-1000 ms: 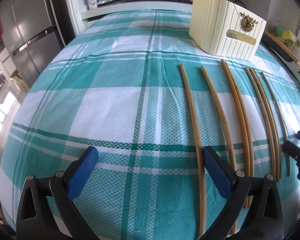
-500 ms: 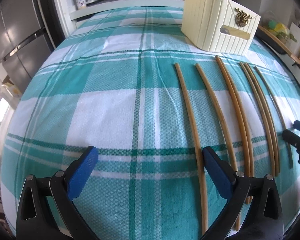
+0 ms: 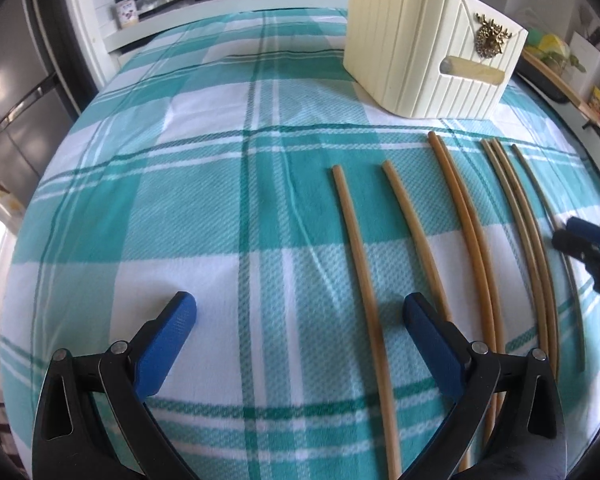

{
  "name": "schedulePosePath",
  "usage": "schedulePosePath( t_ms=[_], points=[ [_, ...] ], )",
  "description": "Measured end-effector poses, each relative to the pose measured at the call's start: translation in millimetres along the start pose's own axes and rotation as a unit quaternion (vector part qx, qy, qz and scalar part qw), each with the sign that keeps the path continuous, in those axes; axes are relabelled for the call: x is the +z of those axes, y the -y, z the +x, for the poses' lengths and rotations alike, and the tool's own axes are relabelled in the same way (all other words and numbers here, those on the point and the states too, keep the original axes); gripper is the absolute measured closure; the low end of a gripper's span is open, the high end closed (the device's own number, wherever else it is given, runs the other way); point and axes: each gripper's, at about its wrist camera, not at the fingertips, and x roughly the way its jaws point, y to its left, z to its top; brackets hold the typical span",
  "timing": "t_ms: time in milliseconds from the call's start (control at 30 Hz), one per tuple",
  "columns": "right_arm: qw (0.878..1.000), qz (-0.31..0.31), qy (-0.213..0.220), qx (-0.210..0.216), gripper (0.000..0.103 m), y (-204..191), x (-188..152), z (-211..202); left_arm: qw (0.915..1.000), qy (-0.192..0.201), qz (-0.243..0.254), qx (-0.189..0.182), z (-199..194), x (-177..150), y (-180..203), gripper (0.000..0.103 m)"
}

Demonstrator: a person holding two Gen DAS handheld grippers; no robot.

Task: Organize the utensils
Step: 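Grasp one wooden chopstick with the left tool while the right tool grasps another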

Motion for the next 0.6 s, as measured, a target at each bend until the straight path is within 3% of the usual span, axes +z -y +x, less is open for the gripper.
schedulePosePath(
  t_ms=[100,200,300,400,500,567,600],
  points=[
    [1.0,0.001,-0.006,0.002,0.068,4,18,11,0.9998,-0.008,0.014,-0.008,5,12,4,0.001],
    [1.0,0.003,-0.013,0.006,0.07,7,38,24,0.9994,-0.013,0.026,-0.017,10,25,8,0.005],
    [1.0,0.001,-0.024,0.008,0.074,7,57,36,0.9989,-0.018,0.037,-0.021,14,36,12,0.015],
    [0.999,-0.003,-0.032,0.004,0.082,4,72,45,0.9982,-0.025,0.047,-0.027,17,48,17,0.029],
    [0.999,0.006,-0.039,0.003,0.094,4,83,52,0.9979,-0.026,0.052,-0.03,19,59,21,0.054],
    [0.999,0.015,-0.043,0.006,0.095,5,89,55,0.9978,-0.024,0.053,-0.03,19,62,24,0.076],
    [0.999,0.021,-0.043,0.008,0.096,6,91,56,0.9979,-0.022,0.054,-0.03,20,63,25,0.082]
  ],
)
